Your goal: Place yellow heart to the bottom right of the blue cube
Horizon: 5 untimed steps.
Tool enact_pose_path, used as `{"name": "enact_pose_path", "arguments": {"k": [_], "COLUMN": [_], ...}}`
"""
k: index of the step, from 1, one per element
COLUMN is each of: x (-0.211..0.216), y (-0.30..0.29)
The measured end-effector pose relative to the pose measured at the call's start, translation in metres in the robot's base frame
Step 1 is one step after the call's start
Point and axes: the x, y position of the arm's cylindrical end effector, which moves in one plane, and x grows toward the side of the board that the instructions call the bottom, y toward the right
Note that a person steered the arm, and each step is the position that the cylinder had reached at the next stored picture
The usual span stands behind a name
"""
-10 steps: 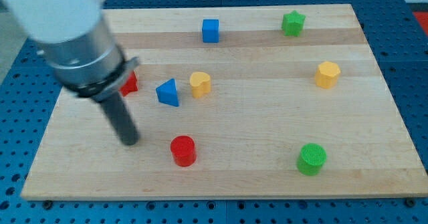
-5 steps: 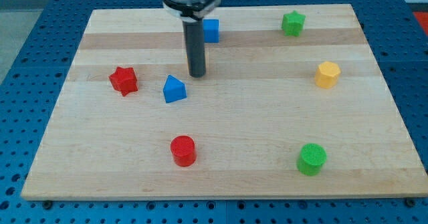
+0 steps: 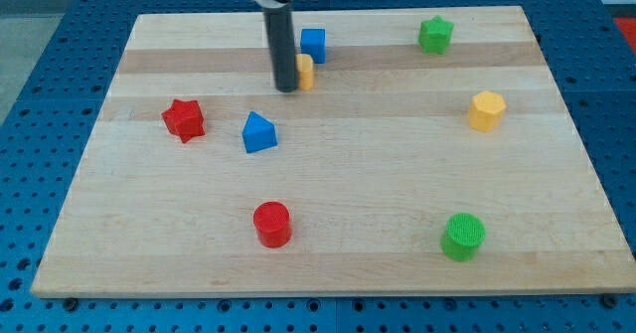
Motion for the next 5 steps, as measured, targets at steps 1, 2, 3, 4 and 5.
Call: {"name": "enact_pose_path", "arguments": {"k": [1, 2, 3, 4, 5], "x": [-0.025, -0.025, -0.037, -0.084, -0.086], "y": [0.054, 0.076, 0.116, 0.112, 0.08]}}
